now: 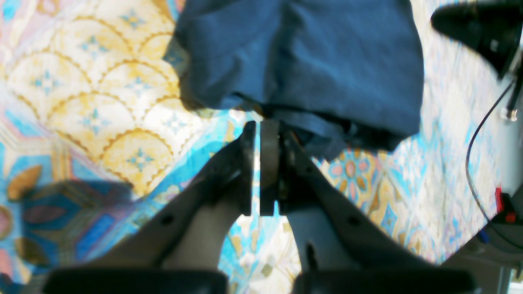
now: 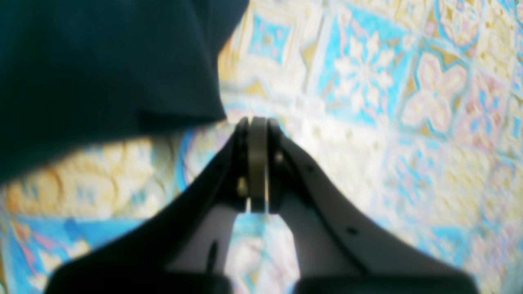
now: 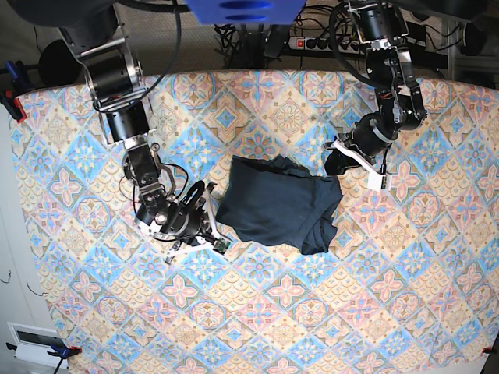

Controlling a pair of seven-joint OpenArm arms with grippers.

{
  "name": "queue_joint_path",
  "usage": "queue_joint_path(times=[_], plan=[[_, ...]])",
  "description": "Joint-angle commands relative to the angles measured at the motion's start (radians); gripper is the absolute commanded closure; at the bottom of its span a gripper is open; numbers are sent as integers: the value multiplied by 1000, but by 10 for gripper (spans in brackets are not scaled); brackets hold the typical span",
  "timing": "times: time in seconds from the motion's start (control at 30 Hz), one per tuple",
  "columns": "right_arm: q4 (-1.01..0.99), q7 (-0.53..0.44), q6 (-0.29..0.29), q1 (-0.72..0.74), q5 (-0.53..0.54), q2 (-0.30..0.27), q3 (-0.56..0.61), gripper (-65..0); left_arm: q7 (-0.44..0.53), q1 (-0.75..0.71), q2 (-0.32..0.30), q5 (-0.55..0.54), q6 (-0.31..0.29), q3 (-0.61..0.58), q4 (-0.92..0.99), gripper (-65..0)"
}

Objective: Layout the t-shirt on the table in an organized manner, then fold the t-shirt properly
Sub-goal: 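Grasp the bundle edges with both grippers and square the folded shirt, then drag the folded bundle with the right gripper away from the left gripper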

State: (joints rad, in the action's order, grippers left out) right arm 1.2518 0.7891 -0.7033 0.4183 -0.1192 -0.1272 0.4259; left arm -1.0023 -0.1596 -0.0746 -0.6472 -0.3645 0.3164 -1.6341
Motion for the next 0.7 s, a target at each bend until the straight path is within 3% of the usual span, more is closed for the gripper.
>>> queue_joint_path(times=[0.0,0.33,0.57,0.67], plan=[[-7,-32,5,31,10,13,-5,-2,6,10,-1,-18,-9,-3,1,-15],[-246,-178,5,120,10,64,-5,-2,59,110,6,-15,-9,-7,185,-15],[-156,-121,5,112,10,62,-3,-2,87,216,2,-15,-9,-10,334,-15],[-45,-70,5,11,10,56,-3,-2,141,257,2,-12,-9,-13,412,-15]])
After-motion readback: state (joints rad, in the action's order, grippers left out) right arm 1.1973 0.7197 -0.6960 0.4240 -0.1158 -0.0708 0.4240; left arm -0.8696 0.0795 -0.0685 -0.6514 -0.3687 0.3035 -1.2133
